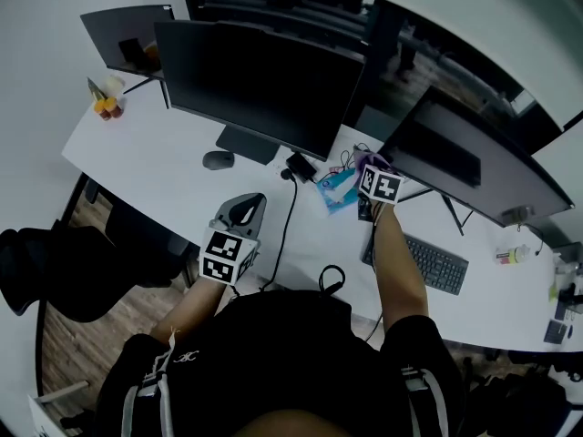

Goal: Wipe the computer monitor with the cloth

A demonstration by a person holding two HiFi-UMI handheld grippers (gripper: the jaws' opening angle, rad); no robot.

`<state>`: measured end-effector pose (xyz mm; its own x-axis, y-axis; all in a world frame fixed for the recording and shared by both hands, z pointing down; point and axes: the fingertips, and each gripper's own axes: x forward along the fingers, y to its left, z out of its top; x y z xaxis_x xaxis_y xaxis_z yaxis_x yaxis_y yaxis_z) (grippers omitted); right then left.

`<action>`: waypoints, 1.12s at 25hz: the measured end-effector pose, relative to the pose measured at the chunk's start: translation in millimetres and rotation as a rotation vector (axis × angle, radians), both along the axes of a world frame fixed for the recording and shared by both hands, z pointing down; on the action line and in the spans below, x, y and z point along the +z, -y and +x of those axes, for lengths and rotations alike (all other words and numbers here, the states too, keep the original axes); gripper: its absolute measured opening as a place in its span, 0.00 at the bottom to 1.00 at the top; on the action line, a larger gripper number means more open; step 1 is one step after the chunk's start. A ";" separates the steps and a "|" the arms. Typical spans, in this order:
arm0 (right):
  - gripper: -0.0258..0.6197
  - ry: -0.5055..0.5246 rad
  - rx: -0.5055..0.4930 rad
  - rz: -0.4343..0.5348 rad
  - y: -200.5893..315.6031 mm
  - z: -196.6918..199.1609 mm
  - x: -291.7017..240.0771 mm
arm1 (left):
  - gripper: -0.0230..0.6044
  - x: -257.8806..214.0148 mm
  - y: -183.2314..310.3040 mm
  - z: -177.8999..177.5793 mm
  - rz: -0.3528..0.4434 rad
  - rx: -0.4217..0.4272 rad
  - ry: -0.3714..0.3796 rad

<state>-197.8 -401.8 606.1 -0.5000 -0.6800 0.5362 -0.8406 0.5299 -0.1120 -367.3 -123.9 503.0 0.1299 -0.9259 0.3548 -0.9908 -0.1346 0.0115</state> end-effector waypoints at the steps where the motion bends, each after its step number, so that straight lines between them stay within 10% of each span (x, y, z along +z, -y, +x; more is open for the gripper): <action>1: 0.16 0.009 0.002 0.021 1.0 -1.9 -8.8 | 0.06 -0.2 0.7 -1.0 0.003 0.002 -0.002; 28: 0.16 0.240 0.058 0.581 -24.6 11.1 -284.0 | 0.06 -9.2 14.0 22.7 0.079 0.090 -0.055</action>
<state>-186.7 -377.2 322.0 -0.5138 -0.8563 -0.0517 -0.8572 0.5149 -0.0086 -344.7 -137.9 493.8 0.2310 -0.9343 0.2715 -0.9729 -0.2256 0.0514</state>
